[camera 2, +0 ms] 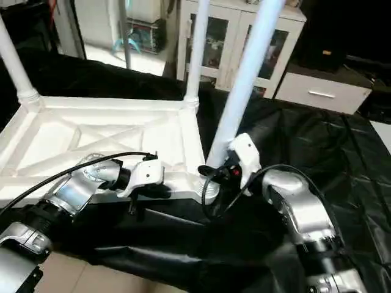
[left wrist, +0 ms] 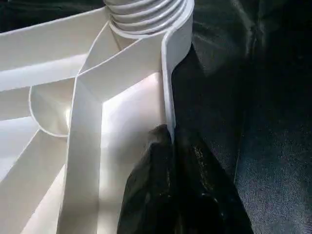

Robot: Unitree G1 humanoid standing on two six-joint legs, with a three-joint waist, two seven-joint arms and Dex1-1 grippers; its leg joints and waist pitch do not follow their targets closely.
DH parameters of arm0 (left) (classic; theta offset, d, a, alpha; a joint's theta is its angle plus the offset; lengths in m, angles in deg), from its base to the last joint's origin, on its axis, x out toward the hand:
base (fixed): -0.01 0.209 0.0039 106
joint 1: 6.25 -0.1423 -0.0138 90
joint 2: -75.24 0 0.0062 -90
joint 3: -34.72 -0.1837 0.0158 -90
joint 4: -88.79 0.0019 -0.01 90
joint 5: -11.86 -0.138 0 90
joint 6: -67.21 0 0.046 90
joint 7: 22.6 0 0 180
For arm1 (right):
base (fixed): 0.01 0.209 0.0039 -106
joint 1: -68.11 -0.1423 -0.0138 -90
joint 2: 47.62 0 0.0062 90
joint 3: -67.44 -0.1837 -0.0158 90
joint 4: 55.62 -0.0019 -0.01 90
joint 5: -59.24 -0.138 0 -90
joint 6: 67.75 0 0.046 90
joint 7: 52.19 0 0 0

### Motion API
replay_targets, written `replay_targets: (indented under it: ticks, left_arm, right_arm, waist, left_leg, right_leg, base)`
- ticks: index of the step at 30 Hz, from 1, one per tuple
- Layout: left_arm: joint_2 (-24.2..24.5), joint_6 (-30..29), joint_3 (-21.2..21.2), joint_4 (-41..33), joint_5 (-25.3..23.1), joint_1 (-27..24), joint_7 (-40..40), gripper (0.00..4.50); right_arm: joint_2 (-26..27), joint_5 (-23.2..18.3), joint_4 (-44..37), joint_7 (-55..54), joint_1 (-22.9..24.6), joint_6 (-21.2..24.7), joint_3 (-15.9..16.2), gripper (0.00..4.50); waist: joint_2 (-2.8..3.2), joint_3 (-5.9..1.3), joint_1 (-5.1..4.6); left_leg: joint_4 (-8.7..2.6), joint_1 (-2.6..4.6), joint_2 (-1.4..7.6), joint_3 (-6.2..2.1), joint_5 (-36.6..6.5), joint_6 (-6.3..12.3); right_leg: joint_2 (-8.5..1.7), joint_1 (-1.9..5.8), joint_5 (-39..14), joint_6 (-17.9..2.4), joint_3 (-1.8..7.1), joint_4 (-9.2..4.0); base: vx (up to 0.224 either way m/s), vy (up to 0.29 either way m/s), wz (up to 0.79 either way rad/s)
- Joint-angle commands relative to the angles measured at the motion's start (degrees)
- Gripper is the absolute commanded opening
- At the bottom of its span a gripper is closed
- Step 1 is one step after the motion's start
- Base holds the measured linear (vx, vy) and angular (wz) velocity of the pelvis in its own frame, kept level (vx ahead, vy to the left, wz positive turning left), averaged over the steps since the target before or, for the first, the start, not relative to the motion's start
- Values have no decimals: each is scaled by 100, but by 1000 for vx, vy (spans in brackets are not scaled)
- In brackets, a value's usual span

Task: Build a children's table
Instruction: Rotate table base

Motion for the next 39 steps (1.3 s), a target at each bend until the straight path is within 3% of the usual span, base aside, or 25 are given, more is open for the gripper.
replay_targets:
  ticks: [1, 2, 3, 4, 5, 7, 8, 9, 10, 11, 12, 13, 14, 15, 16, 19, 22, 23, 24, 28, 32, 33, 34, 37, 39]
  left_arm:
    - [-506, 194, -181, -331, 120, 302, -211, 0]
    - [-505, 194, -176, -331, 121, 301, -216, 0]
    - [-476, 201, -65, -355, 140, 271, -337, 0]
    - [-476, 201, -65, -355, 140, 271, -337, 0]
    - [-411, 199, 38, -385, 158, 213, -447, 0]
    - [-310, 195, 196, -410, 184, 116, -584, 0]
    - [-256, 226, 239, -419, 171, 70, -639, 0]
    - [-193, 274, 293, -426, 142, 14, -697, 0]
    - [-193, 274, 293, -426, 142, 14, -697, 0]
    - [-169, 256, 338, -464, 182, -41, -661, 0]
    - [-163, 248, 390, -498, 206, -88, -646, 0]
    - [-162, 225, 423, -531, 232, -128, -620, 0]
    - [-162, 225, 423, -531, 232, -128, -620, 0]
    - [-164, 214, 444, -552, 243, -155, -607, 0]
    - [-170, 212, 455, -562, 232, -169, -611, 0]
    - [-190, 197, 451, -578, 234, -170, -623, 0]
    - [-194, 193, 445, -580, 240, -165, -631, 0]
    - [-190, 196, 444, -571, 226, -151, -617, 0]
    - [-188, 195, 449, -573, 214, -149, -606, 0]
    - [-160, 186, 418, -578, 181, -137, -536, 0]
    - [-140, 191, 339, -569, 156, -105, -437, 0]
    - [-141, 190, 335, -569, 156, -104, -431, 0]
    - [-153, 197, 273, -558, 126, -85, -382, 0]
    - [-185, 191, 199, -544, 98, -54, -333, 0]
    - [-217, 181, 173, -546, 91, -42, -327, 0]
  right_arm:
    - [363, 975, 591, 243, 331, 23, 1813, 184]
    - [374, 964, 596, 229, 330, 8, 1789, 184]
    - [635, 689, 705, -91, 317, -316, 1222, 184]
    - [635, 689, 705, -91, 317, -316, 1222, 184]
    - [817, 377, 723, -390, 315, -434, 662, 184]
    - [956, 28, 775, -726, 289, -429, -25, 185]
    - [942, -46, 803, -807, 289, -453, -214, 185]
    - [904, -106, 860, -876, 285, -503, -402, 185]
    - [904, -106, 860, -876, 285, -503, -402, 185]
    - [872, -225, 870, -840, 300, -401, -529, 185]
    - [857, -314, 892, -801, 314, -367, -646, 185]
    - [819, -381, 891, -744, 343, -292, -722, 185]
    - [819, -381, 891, -744, 343, -292, -722, 185]
    - [797, -413, 903, -711, 361, -271, -769, 185]
    - [810, -436, 900, -682, 386, -238, -836, 185]
    - [859, -521, 869, -699, 415, -184, -970, 185]
    - [872, -546, 868, -723, 422, -184, -1015, 185]
    - [908, -674, 886, -793, 419, -165, -1122, 185]
    - [906, -686, 893, -804, 416, -175, -1131, 185]
    - [828, -469, 878, -758, 403, -388, -971, 185]
    - [466, 512, 628, -473, 425, -1003, -93, 185]
    - [452, 552, 615, -462, 427, -1021, -52, 185]
    - [267, 1091, 541, -345, 447, -1347, 449, 185]
    - [96, 1647, 551, -225, 474, -1706, 990, 185]
    - [151, 1674, 581, -240, 491, -1713, 1065, 186]
  waist:
    - [-61, -3, -42]
    - [-40, 10, -54]
    - [-32, -9, -79]
    - [-2, 12, -122]
    - [9, 13, -144]
    - [110, 10, -175]
    - [134, 15, -186]
    - [152, 42, -189]
    - [139, 65, -128]
    - [113, 62, -134]
    - [39, 54, -131]
    - [24, 48, -114]
    - [17, 48, -105]
    - [46, 49, -58]
    - [48, 20, -48]
    - [47, -28, 7]
    - [0, -63, 22]
    - [-2, -54, 55]
    - [-7, -58, 68]
    - [-58, -128, 105]
    - [-107, -163, 153]
    - [-102, -149, 174]
    - [-95, -141, 188]
    - [-103, -129, 176]
    - [-107, -132, 168]
  left_leg:
    - [-435, 32, 432, -350, -3290, -137]
    - [-421, 51, 421, -350, -3297, -128]
    - [-423, 51, 433, -361, -3317, -131]
    - [-469, 24, 458, -394, -3493, -165]
    - [-480, 35, 473, -404, -3645, -189]
    - [-532, 93, 519, -450, -4102, -312]
    - [-579, 73, 546, -463, -4245, -355]
    - [-714, -29, 615, -496, -4591, -464]
    - [-799, -38, 611, -414, -4818, -591]
    - [-732, 29, 556, -382, -4696, -593]
    - [-492, 145, 432, -354, -4069, -465]
    - [-398, 135, 397, -347, -3626, -357]
    - [-373, 60, 401, -356, -3233, -247]
    - [-467, -117, 496, -411, -2798, -196]
    - [-490, -124, 520, -415, -2750, -227]
    - [-538, -140, 568, -324, -2320, -338]
    - [-504, -190, 539, -242, -1915, -287]
    - [-473, -148, 523, -180, -1903, -210]
    - [-450, -109, 511, -145, -1925, -171]
    - [-384, -117, 483, -71, -1376, 49]
    - [-319, -180, 456, -36, -669, 257]
    - [-325, -172, 457, -19, -699, 332]
    - [-324, -168, 469, -18, -773, 331]
    - [-333, -162, 462, -17, -988, 291]
    - [-332, -164, 457, -18, -1017, 323]
  right_leg:
    - [-623, -68, -4517, 46, 247, -691]
    - [-629, -89, -4596, 51, 236, -713]
    - [-642, -69, -4576, 53, 212, -725]
    - [-609, -30, -4415, 56, 147, -728]
    - [-595, -18, -4354, 66, 102, -743]
    - [-576, 20, -3961, 4, -10, -729]
    - [-559, 57, -3714, -61, -14, -684]
    - [-505, 152, -3209, -168, 9, -501]
    - [-478, 105, -2928, -327, 118, -369]
    - [-516, 28, -3108, -354, 149, -443]
    - [-691, -117, -3896, -281, 157, -735]
    - [-770, -113, -4226, -210, 155, -793]
    - [-826, -34, -4418, -154, 157, -813]
    - [-791, 104, -4229, -104, 196, -723]
    - [-764, 108, -3948, -164, 223, -671]
    - [-653, 61, -2234, -779, 363, -416]
    - [-619, 62, -1612, -1006, 446, -276]
    - [-607, -6, -1735, -1028, 507, -279]
    - [-603, -37, -1821, -1047, 522, -296]
    - [-543, 9, -1356, -1192, 581, -178]
    - [-509, 75, -530, -1339, 589, -38]
    - [-519, 70, -683, -1345, 593, -64]
    - [-528, 62, -948, -1318, 594, -88]
    - [-498, 52, -1556, -1131, 596, -143]
    - [-495, 45, -1676, -1071, 599, -156]
  base:
    - [0, 0, 0]
    - [0, 0, 0]
    - [0, 0, 0]
    - [0, 0, 0]
    - [0, 0, 0]
    - [0, 0, 0]
    - [0, 0, 0]
    - [0, 0, 0]
    - [0, 0, 0]
    - [0, 0, 0]
    - [0, 0, 0]
    - [0, 0, 0]
    - [0, 0, 0]
    - [0, 0, 0]
    - [0, 0, 0]
    - [0, 0, 0]
    - [0, 0, 0]
    - [0, 0, 0]
    - [58, -16, 7]
    - [65, -26, 4]
    - [16, -7, 0]
    - [0, 0, 0]
    - [0, 0, 0]
    - [0, 0, 0]
    - [0, 0, 0]
